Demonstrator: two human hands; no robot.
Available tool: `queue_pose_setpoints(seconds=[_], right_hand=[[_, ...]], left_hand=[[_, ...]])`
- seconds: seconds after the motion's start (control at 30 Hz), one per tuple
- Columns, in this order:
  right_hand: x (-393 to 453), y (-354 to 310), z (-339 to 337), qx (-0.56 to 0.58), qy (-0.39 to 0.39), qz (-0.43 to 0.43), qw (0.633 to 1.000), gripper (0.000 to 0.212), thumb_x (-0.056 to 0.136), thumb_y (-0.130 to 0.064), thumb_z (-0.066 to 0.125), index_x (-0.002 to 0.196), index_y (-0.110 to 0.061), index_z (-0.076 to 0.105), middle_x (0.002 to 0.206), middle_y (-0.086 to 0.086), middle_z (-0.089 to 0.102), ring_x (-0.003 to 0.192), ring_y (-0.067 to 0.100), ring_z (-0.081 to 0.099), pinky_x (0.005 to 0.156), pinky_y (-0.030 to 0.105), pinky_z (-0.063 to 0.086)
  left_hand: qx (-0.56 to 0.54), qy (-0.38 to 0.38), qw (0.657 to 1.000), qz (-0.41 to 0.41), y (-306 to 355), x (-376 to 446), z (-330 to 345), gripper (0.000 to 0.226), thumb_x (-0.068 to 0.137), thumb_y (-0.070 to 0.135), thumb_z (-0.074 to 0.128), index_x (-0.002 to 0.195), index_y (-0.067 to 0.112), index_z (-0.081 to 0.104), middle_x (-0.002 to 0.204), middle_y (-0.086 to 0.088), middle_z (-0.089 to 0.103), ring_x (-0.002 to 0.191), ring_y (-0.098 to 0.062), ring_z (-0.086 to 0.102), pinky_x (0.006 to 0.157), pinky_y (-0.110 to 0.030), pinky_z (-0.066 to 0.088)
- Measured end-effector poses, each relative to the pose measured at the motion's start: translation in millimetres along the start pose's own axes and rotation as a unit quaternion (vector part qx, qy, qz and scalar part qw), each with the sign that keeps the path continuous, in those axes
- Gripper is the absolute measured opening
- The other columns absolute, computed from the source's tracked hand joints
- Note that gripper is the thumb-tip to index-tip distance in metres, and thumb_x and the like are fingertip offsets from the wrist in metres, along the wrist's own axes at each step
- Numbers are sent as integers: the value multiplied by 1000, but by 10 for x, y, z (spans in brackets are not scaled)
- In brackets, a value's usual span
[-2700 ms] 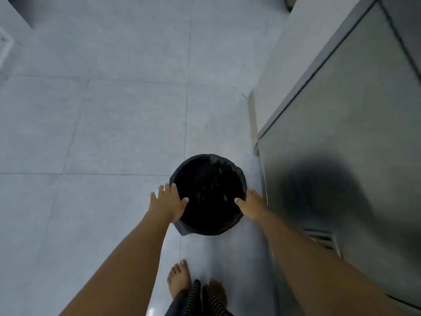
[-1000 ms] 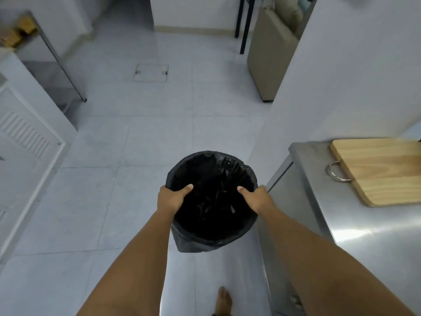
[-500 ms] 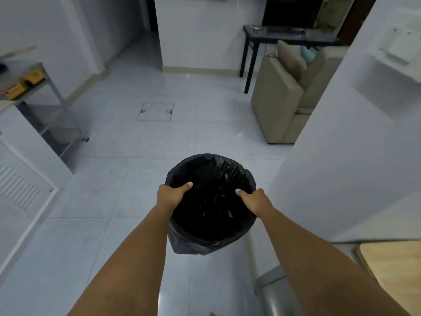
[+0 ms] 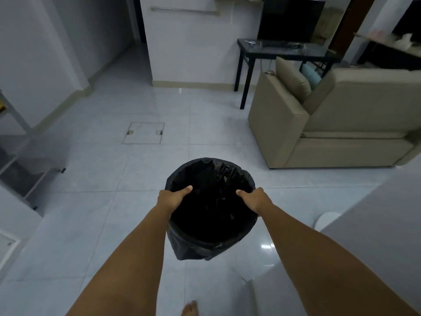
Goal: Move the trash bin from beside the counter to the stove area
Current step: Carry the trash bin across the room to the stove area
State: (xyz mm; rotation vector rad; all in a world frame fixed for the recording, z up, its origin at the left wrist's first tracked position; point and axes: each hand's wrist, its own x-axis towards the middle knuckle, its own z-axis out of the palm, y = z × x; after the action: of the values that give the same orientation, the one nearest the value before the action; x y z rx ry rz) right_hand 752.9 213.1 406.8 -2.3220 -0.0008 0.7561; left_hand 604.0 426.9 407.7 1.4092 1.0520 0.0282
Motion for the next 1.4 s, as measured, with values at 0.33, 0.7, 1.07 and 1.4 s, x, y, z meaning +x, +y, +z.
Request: queue_pose_setpoints(seconds=[0.33,0.7,1.07,1.4], right_hand=[[1728,-1071,-389,-9,25,15,1000,94,86,-61,61,149,2,29,144,22,50,128,41,53,105,50,47],[3899,-2158,-908,-22,-26,10,999,95,85,-60,63,151,0,31,145,22,51,127,42,54,105,52,48],[5833,-3587,-1063,-88,-67,-29,993,93,89,-60,59,151,3,33,145,24,51,126,43,55,104,51,49],[7222,-5097,-555,-98,-82,-45,991,96,87,-60,61,153,0,24,153,22,42,134,43,48,106,48,44]], left_hand=[[20,-42,999,-18,1241,1662,363,108,75,55,79,157,3,32,158,-17,43,142,-38,47,117,-50,40],[-34,-14,998,-54,2490,3483,1023,111,74,56,80,158,2,31,156,-20,45,140,-41,49,116,-52,41],[-99,47,989,-103,3623,5135,1210,108,75,58,78,157,3,34,155,-20,47,140,-41,49,117,-52,39],[-131,112,979,-109,4623,6672,649,116,72,58,80,159,4,26,157,-19,43,141,-40,47,116,-50,40]])
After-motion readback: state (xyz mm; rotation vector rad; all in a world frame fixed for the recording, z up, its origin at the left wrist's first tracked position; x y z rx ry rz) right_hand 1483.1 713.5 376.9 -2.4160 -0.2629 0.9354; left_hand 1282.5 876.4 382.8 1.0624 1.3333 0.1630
